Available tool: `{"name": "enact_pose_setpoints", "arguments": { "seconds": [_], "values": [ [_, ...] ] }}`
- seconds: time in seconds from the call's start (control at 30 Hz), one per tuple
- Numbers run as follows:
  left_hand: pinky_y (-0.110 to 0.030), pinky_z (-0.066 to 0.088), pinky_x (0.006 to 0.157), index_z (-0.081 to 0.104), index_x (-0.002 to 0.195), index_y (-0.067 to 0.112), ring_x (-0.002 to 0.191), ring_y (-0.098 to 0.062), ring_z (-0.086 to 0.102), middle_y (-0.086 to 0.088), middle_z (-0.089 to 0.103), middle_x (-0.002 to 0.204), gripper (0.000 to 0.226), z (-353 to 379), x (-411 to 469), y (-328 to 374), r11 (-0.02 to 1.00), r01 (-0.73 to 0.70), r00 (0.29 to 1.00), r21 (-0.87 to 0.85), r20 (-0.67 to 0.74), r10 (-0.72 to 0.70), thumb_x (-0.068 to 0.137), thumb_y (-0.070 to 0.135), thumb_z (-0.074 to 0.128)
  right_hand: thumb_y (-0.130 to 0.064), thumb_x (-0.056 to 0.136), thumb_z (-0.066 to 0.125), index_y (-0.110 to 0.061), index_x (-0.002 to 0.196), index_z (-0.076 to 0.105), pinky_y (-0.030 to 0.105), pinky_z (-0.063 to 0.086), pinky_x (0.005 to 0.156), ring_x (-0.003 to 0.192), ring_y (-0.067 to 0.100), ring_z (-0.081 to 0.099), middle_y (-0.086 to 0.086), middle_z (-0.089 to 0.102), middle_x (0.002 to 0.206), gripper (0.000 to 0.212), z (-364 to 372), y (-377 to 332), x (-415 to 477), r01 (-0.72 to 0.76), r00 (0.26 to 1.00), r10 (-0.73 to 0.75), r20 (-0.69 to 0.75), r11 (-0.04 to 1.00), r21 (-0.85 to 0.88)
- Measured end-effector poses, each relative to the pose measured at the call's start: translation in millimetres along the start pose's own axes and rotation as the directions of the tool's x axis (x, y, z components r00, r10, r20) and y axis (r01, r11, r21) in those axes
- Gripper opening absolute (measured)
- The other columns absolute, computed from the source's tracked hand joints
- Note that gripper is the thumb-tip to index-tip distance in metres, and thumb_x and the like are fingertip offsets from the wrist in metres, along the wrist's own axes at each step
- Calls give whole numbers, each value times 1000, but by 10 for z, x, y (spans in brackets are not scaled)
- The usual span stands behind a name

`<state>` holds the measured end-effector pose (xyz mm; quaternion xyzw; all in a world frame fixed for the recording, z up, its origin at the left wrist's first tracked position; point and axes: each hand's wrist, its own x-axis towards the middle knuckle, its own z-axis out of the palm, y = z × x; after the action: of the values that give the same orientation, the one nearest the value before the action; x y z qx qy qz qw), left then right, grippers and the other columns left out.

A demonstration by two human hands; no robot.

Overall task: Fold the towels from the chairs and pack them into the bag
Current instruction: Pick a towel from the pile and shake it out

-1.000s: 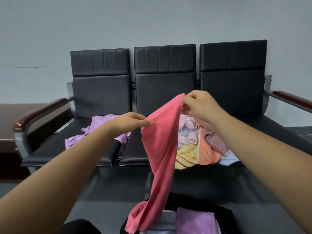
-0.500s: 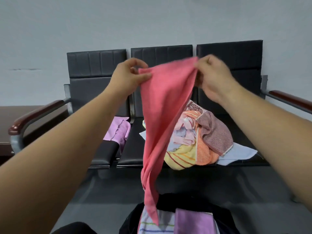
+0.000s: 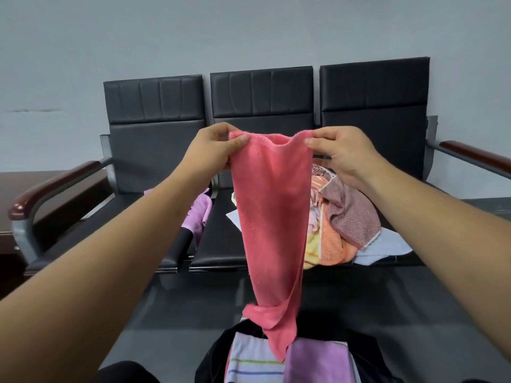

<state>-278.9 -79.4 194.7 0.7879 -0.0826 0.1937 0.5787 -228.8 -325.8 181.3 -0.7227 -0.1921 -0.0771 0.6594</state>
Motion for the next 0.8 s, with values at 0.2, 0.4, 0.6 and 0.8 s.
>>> {"name": "enact_pose_setpoints", "arguments": {
  "seconds": [0.2,0.4,0.6,0.8],
  "values": [
    [-28,53,64,67,92,9,69,-14,64,-1,70,79,8,203,-31,-48,993,27,997,-118,80,-17,94,16,70,-5,96,62,-13,97,69,44,56,80,82,22,68,7,71,93,11,246,85,-205,-153,932,61,357,960,236],
    [-29,49,69,70,97,11,73,-18,62,-3,69,82,15,255,-55,-295,968,114,991,-222,92,-95,95,25,68,-3,97,59,-14,94,67,37,55,65,72,20,65,5,69,82,14,452,200,-277,-226,925,118,360,935,274],
    [-38,55,96,66,123,12,112,-21,69,-8,73,121,31,392,-425,-945,911,388,805,-142,533,-261,95,25,67,-5,100,53,-8,97,66,29,58,60,63,15,66,4,69,72,13,455,93,-105,-258,954,122,275,804,535],
    [-47,50,106,70,119,3,115,-31,68,-15,72,120,30,429,-635,-1307,876,481,763,-43,513,-394,90,6,71,-3,92,67,-13,91,70,30,58,62,68,19,64,7,68,77,11,375,408,25,-321,945,328,9,918,230]
  ]
}}
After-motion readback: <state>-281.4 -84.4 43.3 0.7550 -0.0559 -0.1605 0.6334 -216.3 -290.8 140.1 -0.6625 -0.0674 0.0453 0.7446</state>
